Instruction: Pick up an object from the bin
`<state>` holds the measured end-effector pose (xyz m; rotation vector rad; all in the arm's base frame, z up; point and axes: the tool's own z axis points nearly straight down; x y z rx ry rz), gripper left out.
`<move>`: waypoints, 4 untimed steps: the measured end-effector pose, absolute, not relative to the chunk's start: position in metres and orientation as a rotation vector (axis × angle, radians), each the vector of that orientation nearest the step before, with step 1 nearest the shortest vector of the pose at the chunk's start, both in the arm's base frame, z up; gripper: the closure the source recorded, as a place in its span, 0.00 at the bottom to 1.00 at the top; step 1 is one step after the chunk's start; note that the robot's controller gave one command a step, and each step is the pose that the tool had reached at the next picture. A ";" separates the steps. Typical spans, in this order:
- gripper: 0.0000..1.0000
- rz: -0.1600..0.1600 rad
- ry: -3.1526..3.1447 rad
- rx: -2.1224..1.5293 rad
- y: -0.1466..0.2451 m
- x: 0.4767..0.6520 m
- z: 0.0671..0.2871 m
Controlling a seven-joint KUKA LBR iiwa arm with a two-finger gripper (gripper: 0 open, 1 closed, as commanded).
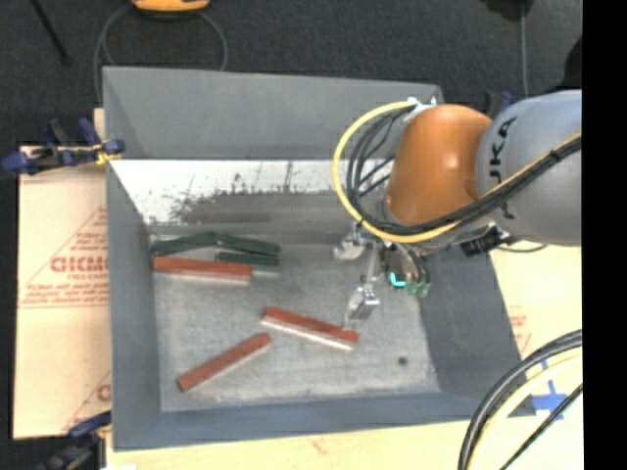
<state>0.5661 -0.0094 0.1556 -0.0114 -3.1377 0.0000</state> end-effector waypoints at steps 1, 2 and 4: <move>0.00 0.000 -3.145 -0.011 -0.009 0.568 0.160; 1.00 0.001 -3.149 0.049 0.026 0.542 0.080; 1.00 0.003 -3.145 0.058 0.016 0.544 0.201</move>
Offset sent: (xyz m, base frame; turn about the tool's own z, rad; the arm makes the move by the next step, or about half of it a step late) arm -0.0296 0.0367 -0.0856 -0.0375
